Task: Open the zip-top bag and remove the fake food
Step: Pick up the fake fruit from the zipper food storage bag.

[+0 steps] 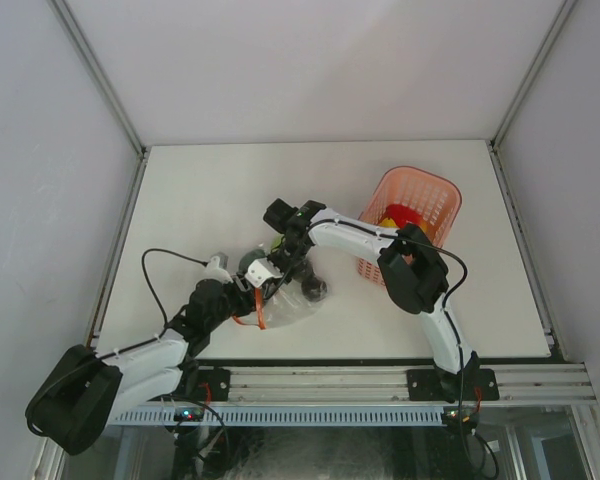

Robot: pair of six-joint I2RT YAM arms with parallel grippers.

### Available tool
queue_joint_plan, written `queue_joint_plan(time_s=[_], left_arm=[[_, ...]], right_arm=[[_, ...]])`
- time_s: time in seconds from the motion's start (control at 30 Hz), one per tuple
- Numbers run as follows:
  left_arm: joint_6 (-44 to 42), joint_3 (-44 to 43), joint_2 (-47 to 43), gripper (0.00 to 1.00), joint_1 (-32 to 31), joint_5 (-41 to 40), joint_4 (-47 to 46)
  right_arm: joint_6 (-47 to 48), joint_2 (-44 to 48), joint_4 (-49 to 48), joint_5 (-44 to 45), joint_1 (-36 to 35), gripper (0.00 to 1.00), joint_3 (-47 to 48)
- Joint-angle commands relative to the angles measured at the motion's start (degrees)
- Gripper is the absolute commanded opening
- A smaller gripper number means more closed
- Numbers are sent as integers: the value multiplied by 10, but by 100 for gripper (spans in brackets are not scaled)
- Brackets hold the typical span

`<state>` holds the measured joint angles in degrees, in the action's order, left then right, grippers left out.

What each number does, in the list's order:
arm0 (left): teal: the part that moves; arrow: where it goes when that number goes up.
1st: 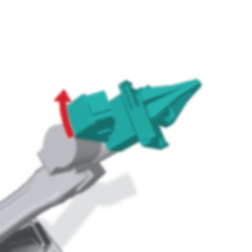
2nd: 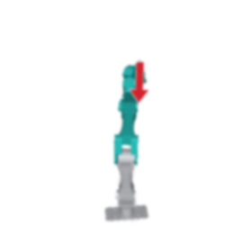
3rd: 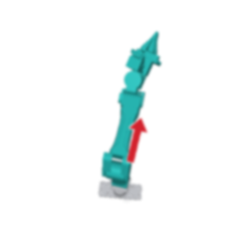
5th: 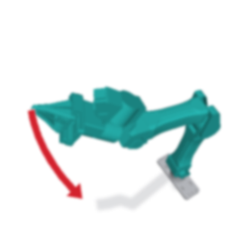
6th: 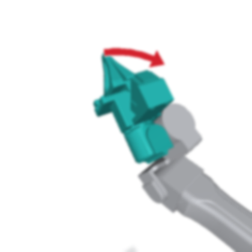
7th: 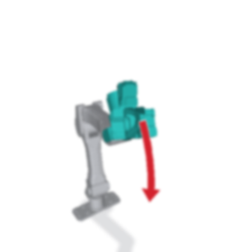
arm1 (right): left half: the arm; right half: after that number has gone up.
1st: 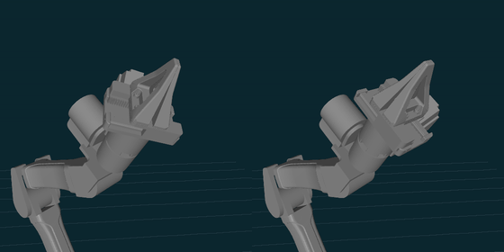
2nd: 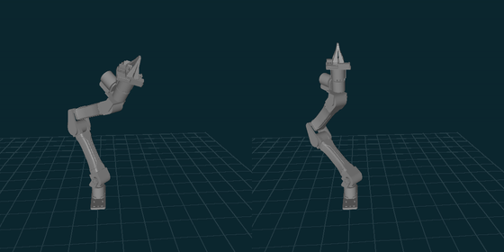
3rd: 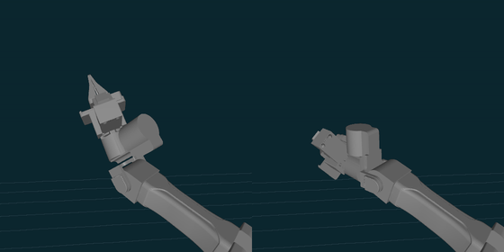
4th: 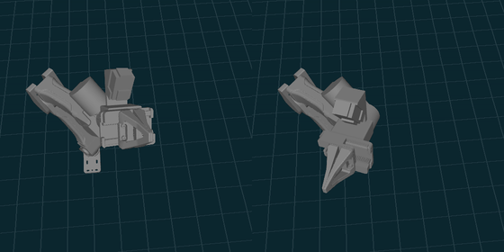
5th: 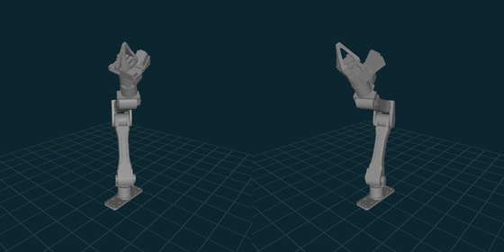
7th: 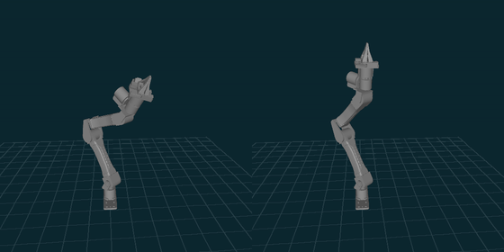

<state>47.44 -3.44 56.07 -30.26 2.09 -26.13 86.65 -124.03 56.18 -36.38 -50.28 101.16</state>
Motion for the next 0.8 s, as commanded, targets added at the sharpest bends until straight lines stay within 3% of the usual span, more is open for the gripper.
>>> queue_joint_plan(time_s=[0.0,0.43,0.77], left_arm=[[11,-12,12,70,-2,-31,-30],[9,-27,24,75,-2,-52,-36],[17,-12,27,53,-2,-72,-47]], right_arm=[[-16,3,4,-42,-7,12,6],[-31,6,5,-62,1,12,10],[-45,22,8,-84,30,16,18]])
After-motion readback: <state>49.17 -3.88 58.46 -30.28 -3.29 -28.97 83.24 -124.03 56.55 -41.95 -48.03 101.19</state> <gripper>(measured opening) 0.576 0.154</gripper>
